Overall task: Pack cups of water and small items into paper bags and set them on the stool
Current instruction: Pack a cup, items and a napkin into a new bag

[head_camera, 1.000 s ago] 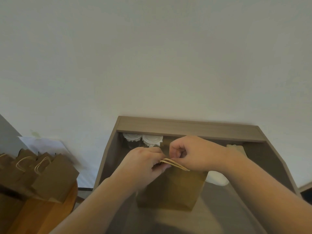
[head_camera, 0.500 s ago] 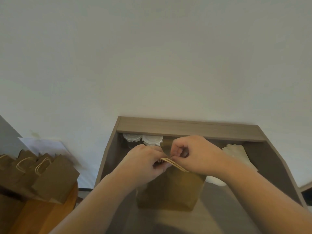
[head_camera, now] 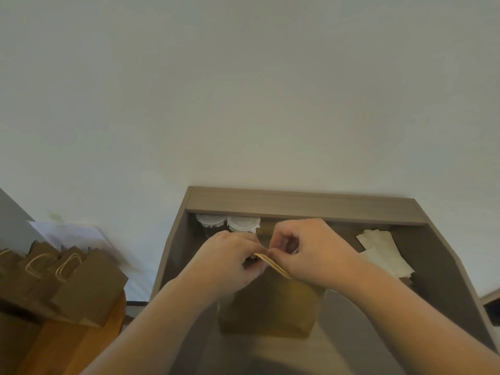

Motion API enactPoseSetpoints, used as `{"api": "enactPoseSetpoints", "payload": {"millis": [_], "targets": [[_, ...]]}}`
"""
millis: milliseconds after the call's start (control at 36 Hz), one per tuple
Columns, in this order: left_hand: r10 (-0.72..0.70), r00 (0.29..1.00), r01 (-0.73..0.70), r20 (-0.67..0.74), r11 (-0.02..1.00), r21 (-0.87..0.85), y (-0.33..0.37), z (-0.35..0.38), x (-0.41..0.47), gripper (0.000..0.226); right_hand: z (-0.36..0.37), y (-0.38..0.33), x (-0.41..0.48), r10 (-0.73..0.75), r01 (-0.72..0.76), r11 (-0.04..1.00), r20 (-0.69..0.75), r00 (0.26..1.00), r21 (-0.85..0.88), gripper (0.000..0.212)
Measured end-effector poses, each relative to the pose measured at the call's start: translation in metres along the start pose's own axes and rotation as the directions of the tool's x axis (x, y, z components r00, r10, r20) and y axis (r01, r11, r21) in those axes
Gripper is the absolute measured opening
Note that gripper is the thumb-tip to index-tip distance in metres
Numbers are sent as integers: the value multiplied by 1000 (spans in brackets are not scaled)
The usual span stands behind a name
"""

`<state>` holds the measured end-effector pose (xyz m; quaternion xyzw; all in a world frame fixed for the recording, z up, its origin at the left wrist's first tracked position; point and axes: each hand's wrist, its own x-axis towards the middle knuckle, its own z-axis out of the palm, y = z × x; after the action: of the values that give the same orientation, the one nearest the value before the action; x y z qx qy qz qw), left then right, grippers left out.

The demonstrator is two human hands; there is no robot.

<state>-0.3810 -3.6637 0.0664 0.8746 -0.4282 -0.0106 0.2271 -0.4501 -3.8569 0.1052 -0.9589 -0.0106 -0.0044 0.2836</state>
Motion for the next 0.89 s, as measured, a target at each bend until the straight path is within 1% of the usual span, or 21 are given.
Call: {"api": "enactPoseSetpoints", "payload": {"millis": [56,167,250,361,639,778,889], "targets": [[-5,1000,5,-6,1000,-7,-1,0,0,23,2,0,-1,-10,9,999,-32,999,-32,11],[7,1000,-8,-17,1000,-24,-2,2,0,19,6,1,-3,6,-5,998,22,1000,-56,12],[14,1000,-14,-10,1000,-13,-3,4,1,20,6,3,-1,16,-15,999,23,1000,-50,11],[14,1000,-14,-13,1000,-13,-4,5,3,21,5,1,0,-1,3,994,15,1000,-112,11],[40,999,-40,-30,999,-21,-7,5,3,20,6,3,0,83,-82,996,39,996,-33,12],[27,999,-27,-44,1000,-9,-7,6,3,21,4,1,2,133,-133,991,-1,991,9,13],[10,1000,-11,-24,1000,-16,-5,6,3,22,8,-1,2,135,-135,991,17,991,-23,15]]}}
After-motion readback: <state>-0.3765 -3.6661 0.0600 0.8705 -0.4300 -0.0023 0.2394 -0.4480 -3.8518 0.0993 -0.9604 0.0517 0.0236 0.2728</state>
